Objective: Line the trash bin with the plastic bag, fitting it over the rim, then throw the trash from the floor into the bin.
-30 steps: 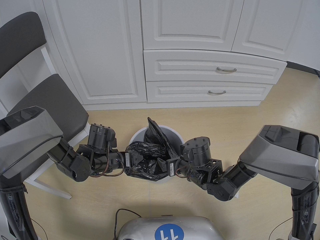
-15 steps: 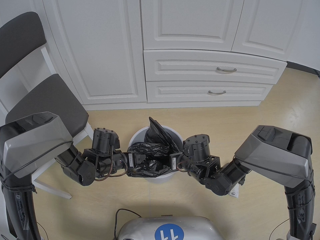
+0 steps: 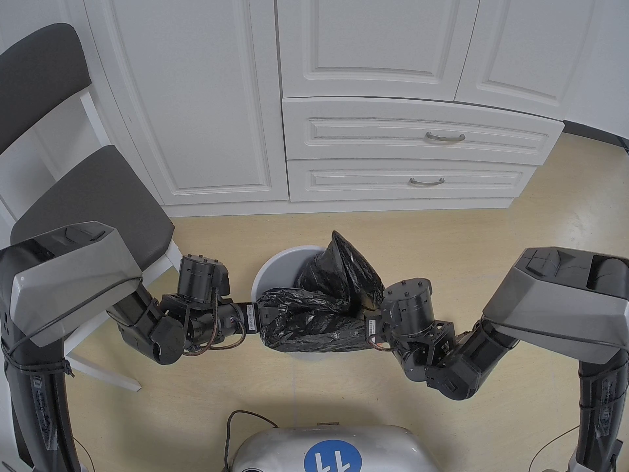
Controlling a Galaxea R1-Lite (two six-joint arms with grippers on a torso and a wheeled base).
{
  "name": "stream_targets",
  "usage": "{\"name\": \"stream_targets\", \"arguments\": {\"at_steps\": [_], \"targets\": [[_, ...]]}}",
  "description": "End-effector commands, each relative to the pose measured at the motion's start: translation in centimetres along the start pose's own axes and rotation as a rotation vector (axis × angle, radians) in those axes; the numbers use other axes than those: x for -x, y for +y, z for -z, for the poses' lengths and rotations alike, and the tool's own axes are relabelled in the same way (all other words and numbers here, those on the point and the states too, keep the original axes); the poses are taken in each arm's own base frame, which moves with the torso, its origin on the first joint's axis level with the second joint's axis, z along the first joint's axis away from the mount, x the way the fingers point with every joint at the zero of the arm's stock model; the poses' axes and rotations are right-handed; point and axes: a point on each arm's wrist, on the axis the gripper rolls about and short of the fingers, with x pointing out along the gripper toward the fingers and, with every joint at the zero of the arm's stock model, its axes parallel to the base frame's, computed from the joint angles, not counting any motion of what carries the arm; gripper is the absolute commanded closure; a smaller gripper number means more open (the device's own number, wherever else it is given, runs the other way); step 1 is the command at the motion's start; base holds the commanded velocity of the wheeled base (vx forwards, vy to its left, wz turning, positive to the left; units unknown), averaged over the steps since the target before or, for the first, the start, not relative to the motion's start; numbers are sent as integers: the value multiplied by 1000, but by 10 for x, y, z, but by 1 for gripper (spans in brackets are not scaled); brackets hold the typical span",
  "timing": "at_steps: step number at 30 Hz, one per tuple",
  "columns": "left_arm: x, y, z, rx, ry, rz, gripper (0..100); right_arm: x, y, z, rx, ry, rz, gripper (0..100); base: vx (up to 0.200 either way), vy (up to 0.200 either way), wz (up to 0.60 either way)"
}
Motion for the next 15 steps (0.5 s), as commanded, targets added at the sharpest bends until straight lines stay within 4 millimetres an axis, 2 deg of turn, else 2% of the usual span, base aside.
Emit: {"name": "stream_targets", "arguments": {"at_steps": [1,5,9,10,15], "targets": [[-1,6,-5,7,-6,-35,0,9,3,20,12,15,33,100,0,0,0],[-1,8,-8,11,-1,-71,0,19,9,28,39,32,21,100,0,0,0],[1,7,-8,10,-2,-69,0,27,13,18,42,14,-23,100,0,0,0],[2,6,-8,9,-3,-66,0,28,13,15,36,10,-40,0,0,0,0],[7,3,-10,7,-4,-52,0,41,6,-2,39,18,-123,0,0,0,0]]}}
